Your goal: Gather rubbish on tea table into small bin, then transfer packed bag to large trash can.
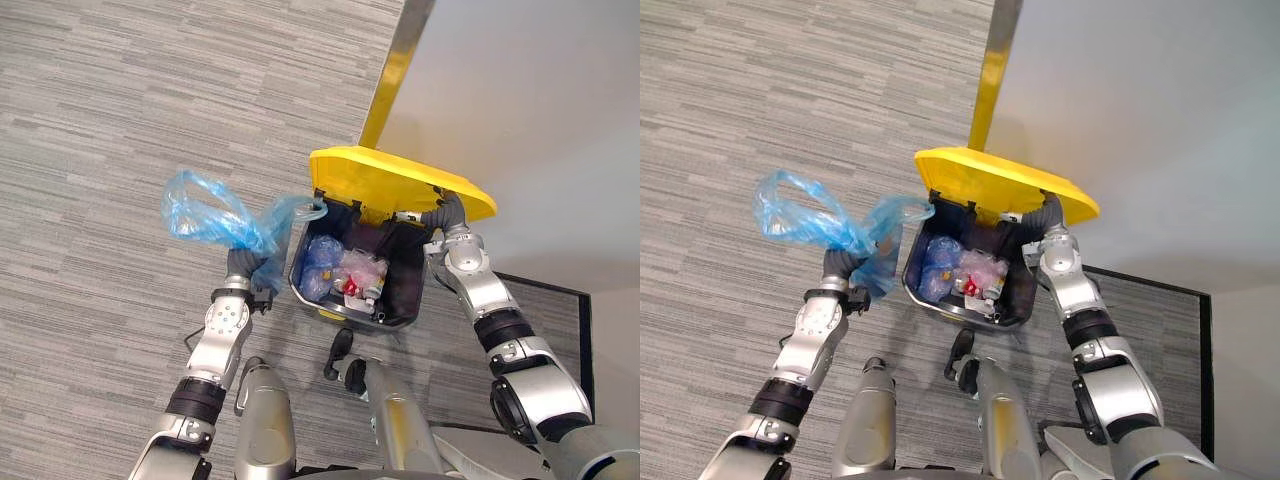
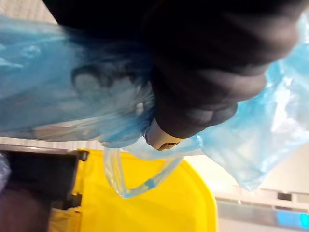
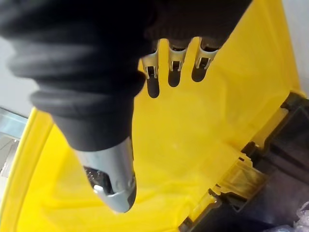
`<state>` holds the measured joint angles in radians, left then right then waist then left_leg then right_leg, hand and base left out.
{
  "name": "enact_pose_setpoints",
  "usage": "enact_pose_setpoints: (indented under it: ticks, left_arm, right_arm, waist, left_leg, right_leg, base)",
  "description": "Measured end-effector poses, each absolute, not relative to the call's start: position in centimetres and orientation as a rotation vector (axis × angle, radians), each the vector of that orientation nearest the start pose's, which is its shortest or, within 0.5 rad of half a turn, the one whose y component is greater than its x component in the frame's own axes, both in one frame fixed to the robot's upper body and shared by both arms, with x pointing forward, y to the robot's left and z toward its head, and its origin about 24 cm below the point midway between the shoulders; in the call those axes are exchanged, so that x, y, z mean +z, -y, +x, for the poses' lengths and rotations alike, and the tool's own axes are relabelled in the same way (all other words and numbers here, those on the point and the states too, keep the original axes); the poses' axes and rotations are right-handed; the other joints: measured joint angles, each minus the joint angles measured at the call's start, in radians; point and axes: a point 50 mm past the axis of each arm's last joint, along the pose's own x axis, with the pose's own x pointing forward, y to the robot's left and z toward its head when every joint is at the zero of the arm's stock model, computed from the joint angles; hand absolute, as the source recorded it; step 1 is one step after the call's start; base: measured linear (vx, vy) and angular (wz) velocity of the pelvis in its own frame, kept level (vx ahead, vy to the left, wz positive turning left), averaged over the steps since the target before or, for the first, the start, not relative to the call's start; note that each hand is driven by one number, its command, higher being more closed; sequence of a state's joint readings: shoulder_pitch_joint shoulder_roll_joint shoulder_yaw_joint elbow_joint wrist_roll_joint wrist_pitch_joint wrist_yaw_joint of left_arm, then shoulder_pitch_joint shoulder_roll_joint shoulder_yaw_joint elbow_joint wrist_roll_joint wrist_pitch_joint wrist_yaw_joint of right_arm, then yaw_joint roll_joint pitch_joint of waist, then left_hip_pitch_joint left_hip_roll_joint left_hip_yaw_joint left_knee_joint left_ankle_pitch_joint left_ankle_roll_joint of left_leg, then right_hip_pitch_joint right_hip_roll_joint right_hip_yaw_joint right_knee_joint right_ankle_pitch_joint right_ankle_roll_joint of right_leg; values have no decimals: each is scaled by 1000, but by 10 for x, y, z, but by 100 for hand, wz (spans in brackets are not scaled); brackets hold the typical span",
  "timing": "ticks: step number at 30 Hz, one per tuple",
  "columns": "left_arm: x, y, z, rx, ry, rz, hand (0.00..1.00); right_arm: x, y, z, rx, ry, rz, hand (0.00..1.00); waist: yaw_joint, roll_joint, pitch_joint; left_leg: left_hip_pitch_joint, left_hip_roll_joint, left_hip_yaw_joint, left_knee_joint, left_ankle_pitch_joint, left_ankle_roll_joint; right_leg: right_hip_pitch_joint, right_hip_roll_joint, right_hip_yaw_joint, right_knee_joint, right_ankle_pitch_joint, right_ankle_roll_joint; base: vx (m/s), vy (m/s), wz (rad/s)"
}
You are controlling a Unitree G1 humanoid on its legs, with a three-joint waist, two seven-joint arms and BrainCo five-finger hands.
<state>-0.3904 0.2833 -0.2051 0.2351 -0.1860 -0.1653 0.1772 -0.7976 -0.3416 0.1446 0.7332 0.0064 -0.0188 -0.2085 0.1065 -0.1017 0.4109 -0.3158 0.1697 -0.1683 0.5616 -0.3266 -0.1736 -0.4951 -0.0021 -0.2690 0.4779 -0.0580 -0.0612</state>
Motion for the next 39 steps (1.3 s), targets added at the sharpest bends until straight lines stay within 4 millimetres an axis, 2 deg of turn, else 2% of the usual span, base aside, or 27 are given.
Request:
enact_pose_setpoints:
  ticks: [3,5,7,11,14,18,20,23,25,28,30,32,34,35,39]
  left_arm:
    - [117,-137,324,-109,311,147,100]
    - [125,-124,327,-155,342,165,100]
    - [137,-108,331,-203,384,189,100]
    - [151,-90,337,-244,428,193,100]
    - [151,-77,343,-261,413,208,100]
    - [141,-64,349,-294,359,259,100]
    - [138,-59,354,-311,329,291,100]
    - [137,-55,358,-320,312,324,100]
    - [133,-56,361,-315,288,353,100]
    - [126,-56,365,-307,251,380,100]
    - [124,-59,370,-291,231,419,100]
    - [124,-67,376,-251,207,433,100]
    - [125,-72,381,-228,193,462,100]
    - [125,-75,382,-214,185,475,0]
    - [116,-81,385,-179,129,515,0]
  right_arm:
    - [147,182,392,-118,138,-444,0]
    - [152,184,393,-117,150,-459,0]
    - [156,180,395,-107,158,-477,0]
    - [166,180,396,-103,185,-501,0]
    - [174,176,398,-96,210,-509,0]
    - [189,167,401,-72,257,-568,0]
    - [201,164,402,-75,284,-572,0]
    - [218,159,402,-76,337,-576,0]
    - [232,150,403,-57,380,-598,0]
    - [246,145,401,-52,432,-601,0]
    - [257,141,400,-50,466,-606,0]
    - [274,130,398,-26,529,-636,0]
    - [289,123,393,-14,590,-647,0]
    - [295,120,390,-7,617,-645,0]
    - [303,111,385,11,664,-642,0]
  waist:
    - [-16,1,12]
    - [-22,0,19]
    - [-37,0,19]
    - [-38,0,19]
    - [-40,1,19]
    - [-42,2,20]
    - [-43,14,29]
    - [-51,25,38]
    - [-67,30,43]
    - [-70,37,57]
    - [-73,39,60]
    - [-90,46,67]
    - [-95,52,92]
    - [-98,54,99]
    - [-97,55,108]
  left_leg:
    - [-1,0,3,3,-1,0]
    - [-3,-1,3,7,-4,0]
    - [-9,-3,5,13,-7,4]
    - [-27,-6,24,21,-11,10]
    - [-48,-2,35,41,-18,13]
    - [-84,4,75,76,-36,20]
    - [-106,6,84,104,-47,24]
    - [-145,4,93,127,-53,33]
    - [-186,3,95,158,-61,36]
    - [-223,3,97,185,-65,38]
    - [-264,5,100,208,-70,42]
    - [-320,7,100,241,-76,46]
    - [-345,9,103,268,-84,48]
    - [-368,9,103,279,-87,53]
    - [-411,13,103,307,-94,57]
  right_leg:
    - [0,-1,2,7,2,-2]
    - [-1,-2,2,9,12,-19]
    - [-4,-3,5,9,13,-20]
    - [-28,-4,22,12,12,-18]
    - [-47,0,28,12,17,-17]
    - [-89,12,59,12,37,-16]
    - [-105,17,71,13,45,-12]
    - [-137,15,79,13,56,-4]
    - [-173,12,80,26,63,-10]
    - [-204,8,80,40,68,-16]
    - [-238,8,79,47,69,-14]
    - [-283,8,78,51,77,-6]
    - [-306,9,82,59,83,-2]
    - [-320,9,83,61,85,0]
    - [-362,12,84,66,100,-12]
  base:
    - [11,3,0]
    - [32,17,1]
    - [16,12,1]
    - [-3,21,-10]
    - [-15,17,-11]
    - [-20,32,-25]
    - [-38,67,-25]
    - [-36,59,-10]
    - [-30,55,-4]
    - [-7,15,-2]
    - [-25,10,-1]
    - [-79,36,-4]
    - [-80,54,-10]
    - [-76,54,-11]
    - [-35,43,-5]
